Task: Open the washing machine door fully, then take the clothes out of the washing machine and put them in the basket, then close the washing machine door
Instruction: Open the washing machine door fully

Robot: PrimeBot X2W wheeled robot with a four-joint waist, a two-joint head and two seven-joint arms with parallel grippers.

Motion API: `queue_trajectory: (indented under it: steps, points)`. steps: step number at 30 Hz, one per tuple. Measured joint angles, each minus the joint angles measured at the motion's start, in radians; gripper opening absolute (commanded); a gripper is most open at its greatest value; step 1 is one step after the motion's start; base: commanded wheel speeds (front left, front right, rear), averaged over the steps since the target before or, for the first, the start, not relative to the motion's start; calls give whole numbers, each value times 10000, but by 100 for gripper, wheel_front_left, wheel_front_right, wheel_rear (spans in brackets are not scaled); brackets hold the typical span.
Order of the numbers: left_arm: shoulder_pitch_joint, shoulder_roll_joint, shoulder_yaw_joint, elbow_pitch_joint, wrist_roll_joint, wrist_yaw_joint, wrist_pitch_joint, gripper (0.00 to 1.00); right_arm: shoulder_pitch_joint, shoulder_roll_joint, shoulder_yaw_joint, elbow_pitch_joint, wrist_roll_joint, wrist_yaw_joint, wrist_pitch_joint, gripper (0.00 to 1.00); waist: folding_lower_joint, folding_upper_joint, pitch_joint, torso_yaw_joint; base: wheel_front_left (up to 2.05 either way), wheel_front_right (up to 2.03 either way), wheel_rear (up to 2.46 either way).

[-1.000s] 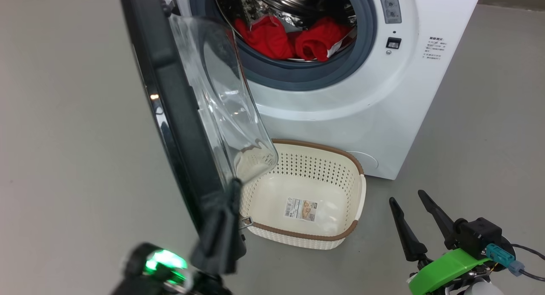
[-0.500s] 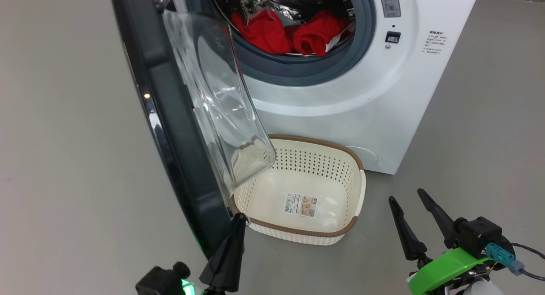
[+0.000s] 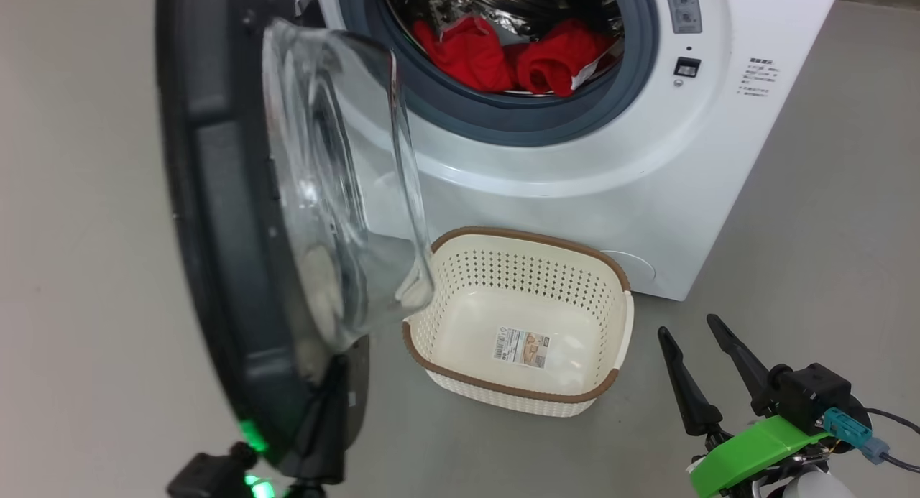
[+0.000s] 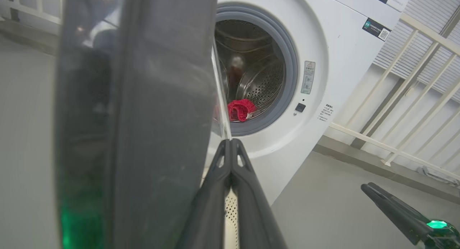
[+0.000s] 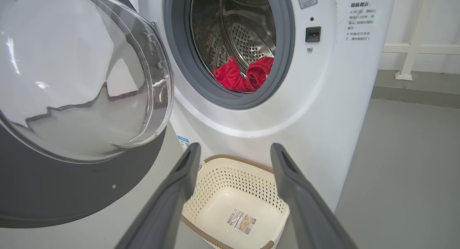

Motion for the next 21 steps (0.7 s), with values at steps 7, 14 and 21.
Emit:
queue_trajectory:
  steps: [7,14,21]
  points:
    - [226,-4,1179,-50,291,8,0,0,-2,8,19,-31,0,0,-19,100,0,0,80,157,0,0,0]
    - [204,-19,2644,146,715,-29,0,0,-20,-2,65,-38,-2,0,-27,100,0,0,195,146,0,0,0]
    - [-74,-77,4291,568,1112,-153,0,0,-29,-33,128,-40,-2,0,-27,100,0,0,246,29,0,0,0]
